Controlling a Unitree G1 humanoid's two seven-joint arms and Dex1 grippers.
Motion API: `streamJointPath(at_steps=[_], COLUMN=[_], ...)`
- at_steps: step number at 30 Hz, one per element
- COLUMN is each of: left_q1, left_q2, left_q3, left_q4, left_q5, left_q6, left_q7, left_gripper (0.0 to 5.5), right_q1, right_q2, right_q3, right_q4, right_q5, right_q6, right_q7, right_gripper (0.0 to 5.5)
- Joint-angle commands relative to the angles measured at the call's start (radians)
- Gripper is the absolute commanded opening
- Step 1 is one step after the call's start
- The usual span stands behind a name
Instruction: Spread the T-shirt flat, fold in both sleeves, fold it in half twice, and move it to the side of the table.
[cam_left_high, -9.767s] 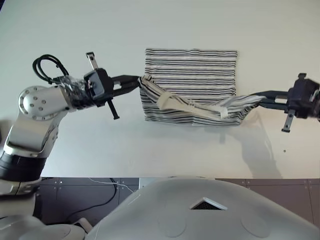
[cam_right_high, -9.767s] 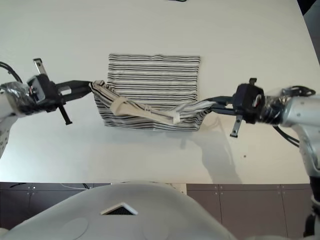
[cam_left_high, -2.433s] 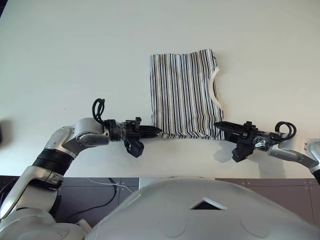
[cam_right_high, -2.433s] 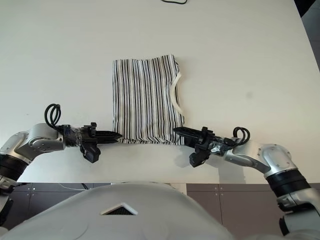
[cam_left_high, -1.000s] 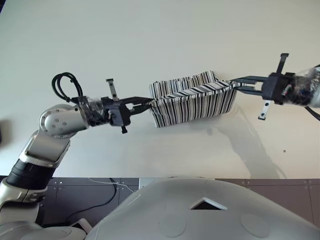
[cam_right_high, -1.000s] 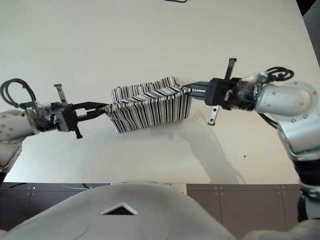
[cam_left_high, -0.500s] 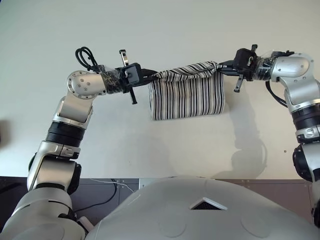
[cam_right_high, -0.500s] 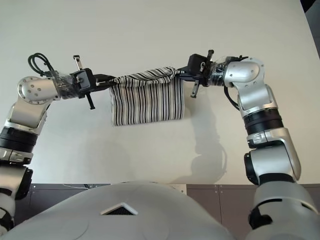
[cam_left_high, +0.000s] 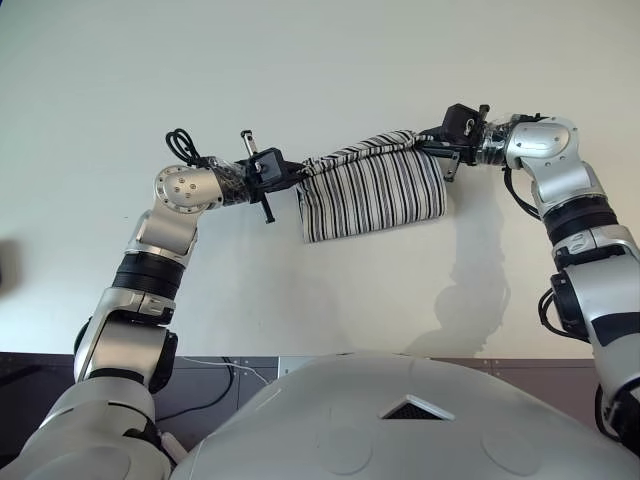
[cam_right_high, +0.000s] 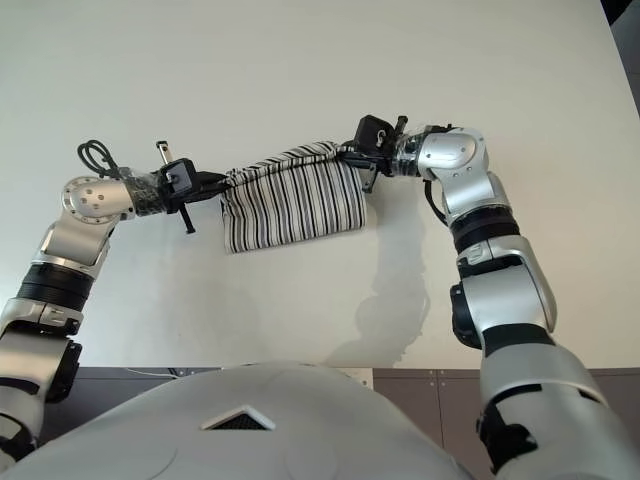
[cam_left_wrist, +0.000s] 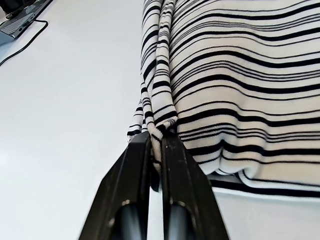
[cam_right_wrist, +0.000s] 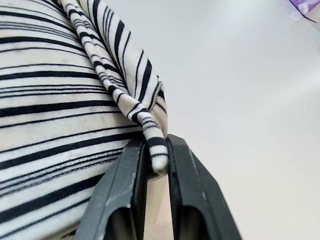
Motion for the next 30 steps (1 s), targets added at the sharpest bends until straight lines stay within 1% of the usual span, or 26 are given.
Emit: streamJointPath(at_steps=[1, 2, 4, 7, 10, 14, 16, 19, 21, 23, 24, 26, 30], left_q1=[-0.012, -0.015, -0.031, -0.066, -0.1, -0.115, -0.128, -0.142, -0.139, -0.104, -0.099, -0.105, -0.147], left_q2=[-0.037, -0.044, -0.065, -0.1, -0.11, -0.12, -0.131, -0.141, -0.122, -0.073, -0.069, -0.104, -0.205], left_q3=[0.002, 0.007, 0.031, 0.094, 0.111, 0.085, 0.078, 0.069, 0.051, 0.007, -0.011, -0.038, -0.055], left_q4=[0.039, 0.049, 0.066, 0.08, 0.127, 0.168, 0.181, 0.182, 0.179, 0.143, 0.142, 0.162, 0.253], left_q5=[0.042, 0.049, 0.051, 0.029, 0.069, 0.128, 0.145, 0.166, 0.197, 0.238, 0.248, 0.259, 0.265], left_q6=[0.026, 0.023, 0.021, 0.034, 0.045, 0.034, 0.025, 0.012, -0.003, -0.019, -0.025, -0.025, -0.027], left_q7=[0.038, 0.057, 0.105, 0.185, 0.253, 0.283, 0.291, 0.295, 0.285, 0.218, 0.194, 0.185, 0.234], left_gripper=[0.97, 1.15, 1.47, 1.47, 1.47, 1.47, 1.47, 1.47, 1.47, 1.47, 1.47, 1.47, 1.47], right_q1=[-0.013, -0.012, -0.005, 0.022, 0.052, 0.087, 0.092, 0.075, 0.066, 0.058, 0.056, 0.046, 0.026], right_q2=[0.024, 0.026, 0.027, 0.03, 0.051, 0.101, 0.119, 0.135, 0.126, 0.119, 0.118, 0.121, 0.133], right_q3=[-0.018, -0.025, -0.056, -0.101, -0.109, -0.083, -0.067, -0.072, -0.062, -0.039, -0.033, -0.024, -0.002], right_q4=[0.022, 0.024, 0.001, -0.086, -0.187, -0.294, -0.285, -0.23, -0.193, -0.172, -0.172, -0.175, -0.18], right_q5=[-0.027, -0.031, -0.008, 0.041, 0.069, 0.129, 0.146, 0.215, 0.209, 0.183, 0.173, 0.153, 0.115], right_q6=[-0.033, -0.043, -0.055, -0.061, -0.054, 0.007, 0.046, 0.203, 0.24, 0.249, 0.247, 0.222, 0.167], right_q7=[-0.048, -0.069, -0.085, -0.072, -0.049, 0.044, 0.099, 0.231, 0.284, 0.329, 0.339, 0.341, 0.349], right_gripper=[1.26, 1.48, 1.52, 1.52, 1.52, 1.52, 1.52, 1.52, 1.52, 1.52, 1.52, 1.52, 1.52])
